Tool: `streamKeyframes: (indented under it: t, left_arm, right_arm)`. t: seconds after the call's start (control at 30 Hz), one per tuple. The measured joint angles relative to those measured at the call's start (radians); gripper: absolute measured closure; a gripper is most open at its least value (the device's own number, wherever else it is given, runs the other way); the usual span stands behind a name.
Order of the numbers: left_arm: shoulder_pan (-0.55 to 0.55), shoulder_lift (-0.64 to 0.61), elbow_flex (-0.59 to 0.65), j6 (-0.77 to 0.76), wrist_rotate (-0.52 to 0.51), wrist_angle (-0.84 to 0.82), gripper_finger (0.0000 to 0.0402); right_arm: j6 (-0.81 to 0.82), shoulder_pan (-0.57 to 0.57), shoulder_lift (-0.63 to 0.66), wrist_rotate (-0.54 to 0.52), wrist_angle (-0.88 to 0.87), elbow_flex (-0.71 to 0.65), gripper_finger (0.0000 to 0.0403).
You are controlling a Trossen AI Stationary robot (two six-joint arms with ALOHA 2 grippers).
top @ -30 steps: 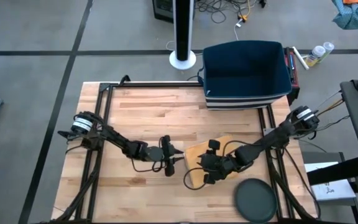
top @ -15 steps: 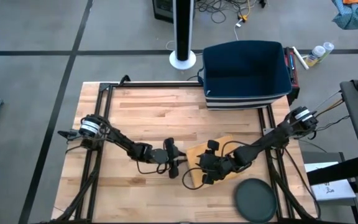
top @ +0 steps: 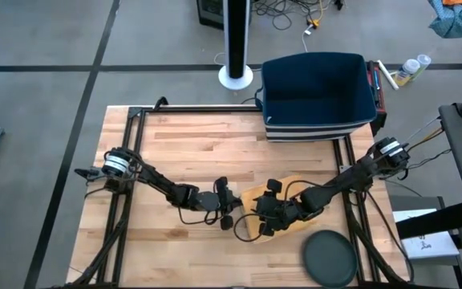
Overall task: Fold kitchen towel into neat rectangle
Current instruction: Stack the orange towel on top of the white patterned towel
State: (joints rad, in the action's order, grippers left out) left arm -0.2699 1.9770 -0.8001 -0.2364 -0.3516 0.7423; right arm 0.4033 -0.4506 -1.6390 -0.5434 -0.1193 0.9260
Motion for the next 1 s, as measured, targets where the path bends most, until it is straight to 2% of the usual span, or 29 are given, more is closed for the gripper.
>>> streamKeyframes:
  t: [0.27,0.47,0.57,0.7,0.93,1.0]
  left_arm:
    - [0.000,0.000,0.007,-0.008,-0.004,-0.008,0.0401]
    - [0.001,0.000,0.009,-0.009,-0.004,-0.012,0.0401]
    - [0.001,0.000,0.009,-0.009,-0.005,-0.020,0.0401]
    - [0.003,0.000,0.010,-0.012,-0.007,-0.033,0.0401]
    - [0.003,0.000,0.010,-0.012,-0.009,-0.038,0.0401]
    - [0.003,0.000,0.010,-0.013,-0.009,-0.039,0.0401]
  right_arm:
    - [0.064,0.006,-0.074,0.020,0.112,0.007,0.0239]
    - [0.086,0.006,-0.152,0.019,0.057,0.052,0.0215]
    - [0.097,0.006,-0.170,0.018,-0.011,0.087,0.0219]
    - [0.098,0.004,-0.174,0.019,-0.067,0.111,0.0261]
    - [0.095,0.004,-0.173,0.027,-0.085,0.126,0.0385]
    - [0.090,0.004,-0.173,0.039,-0.091,0.126,0.0396]
